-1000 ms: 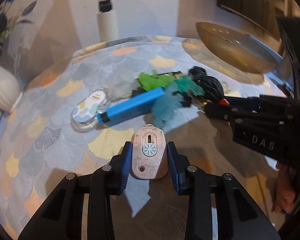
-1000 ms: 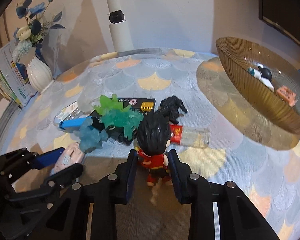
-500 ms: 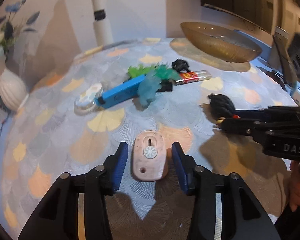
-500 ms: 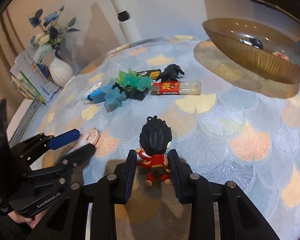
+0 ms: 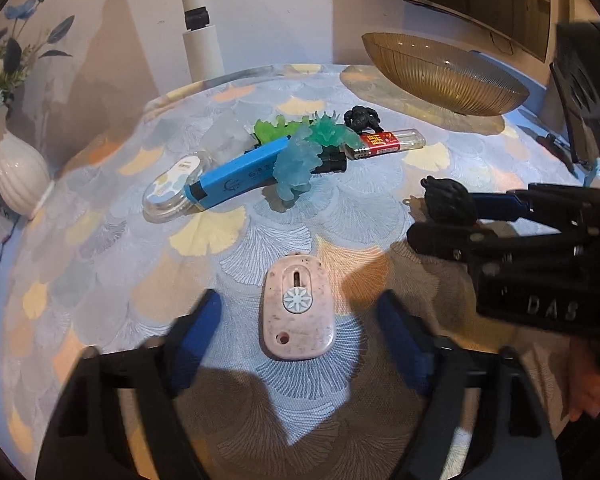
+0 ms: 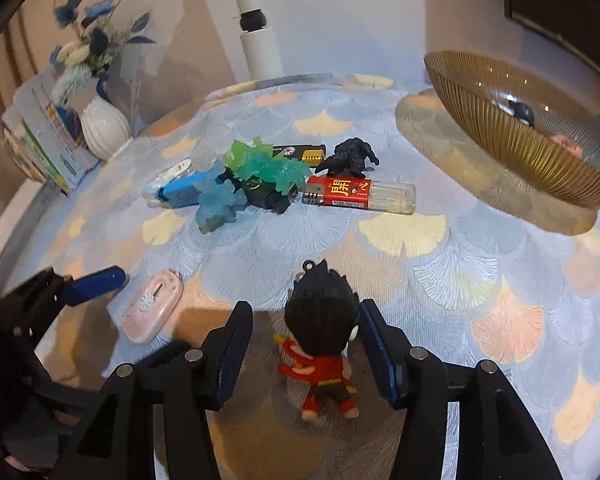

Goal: Organize rigid objects
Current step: 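Grasp the red-clothed figurine with the right tool while the left tool grasps the pink oval case, then lower the figurine and pink case into the amber bowl and open both tools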

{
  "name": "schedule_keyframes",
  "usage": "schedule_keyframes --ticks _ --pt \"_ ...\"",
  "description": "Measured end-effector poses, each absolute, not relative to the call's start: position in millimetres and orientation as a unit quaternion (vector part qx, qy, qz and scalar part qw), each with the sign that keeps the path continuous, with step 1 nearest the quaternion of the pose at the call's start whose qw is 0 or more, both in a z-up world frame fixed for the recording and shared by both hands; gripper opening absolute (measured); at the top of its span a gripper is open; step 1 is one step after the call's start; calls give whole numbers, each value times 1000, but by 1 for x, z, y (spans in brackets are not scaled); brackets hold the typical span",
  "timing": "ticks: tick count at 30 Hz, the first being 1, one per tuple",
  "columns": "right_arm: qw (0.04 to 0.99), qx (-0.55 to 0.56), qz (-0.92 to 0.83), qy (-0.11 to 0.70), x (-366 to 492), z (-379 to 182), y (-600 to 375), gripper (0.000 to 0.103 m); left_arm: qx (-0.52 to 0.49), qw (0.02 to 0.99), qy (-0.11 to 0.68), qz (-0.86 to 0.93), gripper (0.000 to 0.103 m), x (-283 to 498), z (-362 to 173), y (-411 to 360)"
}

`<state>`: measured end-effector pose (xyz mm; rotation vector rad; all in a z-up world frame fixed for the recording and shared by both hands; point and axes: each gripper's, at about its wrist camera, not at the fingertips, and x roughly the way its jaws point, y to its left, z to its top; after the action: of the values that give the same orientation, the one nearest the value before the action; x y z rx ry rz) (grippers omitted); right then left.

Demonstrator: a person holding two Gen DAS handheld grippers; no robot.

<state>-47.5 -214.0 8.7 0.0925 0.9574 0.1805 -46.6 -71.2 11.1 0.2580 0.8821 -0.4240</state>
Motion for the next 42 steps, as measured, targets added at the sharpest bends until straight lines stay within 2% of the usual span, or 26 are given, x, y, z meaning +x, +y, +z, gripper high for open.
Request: schedule_keyframes --ticks 1,2,3,7,13,18,29,37,39,40,41,42 --pt "884 39 84 458 -50 9 -213 51 119 874 421 -209 45 -47 11 -71" --pt "885 39 83 456 -52 10 -213 43 120 876 416 -210 33 -48 12 -71" --pt "886 38 80 455 -53 10 -214 40 126 880 409 -206 32 -51 12 -73" --pt "889 44 65 451 -54 11 -220 38 146 884 395 -201 32 -56 15 -81" --pt "905 74 93 409 -67 28 -230 37 44 887 377 -263 32 -53 45 -60" --pt "911 118 70 390 -68 51 -270 37 42 892 349 -283 32 -44 76 -76" --pt "927 157 -63 335 -46 130 -397 37 67 879 332 -336 32 23 126 -196" --pt "897 169 -71 402 2 111 -430 37 95 859 359 -353 32 57 104 -276" --pt "893 161 -81 412 7 106 -429 38 98 861 359 -345 34 60 99 -283" --pt "891 161 -89 416 9 103 -430 40 89 863 361 -343 41 62 98 -285" --pt "888 163 -97 420 12 101 -434 42 83 862 366 -341 57 64 97 -285" --pt "885 167 -101 423 14 99 -436 42 77 863 369 -336 61 65 98 -284"
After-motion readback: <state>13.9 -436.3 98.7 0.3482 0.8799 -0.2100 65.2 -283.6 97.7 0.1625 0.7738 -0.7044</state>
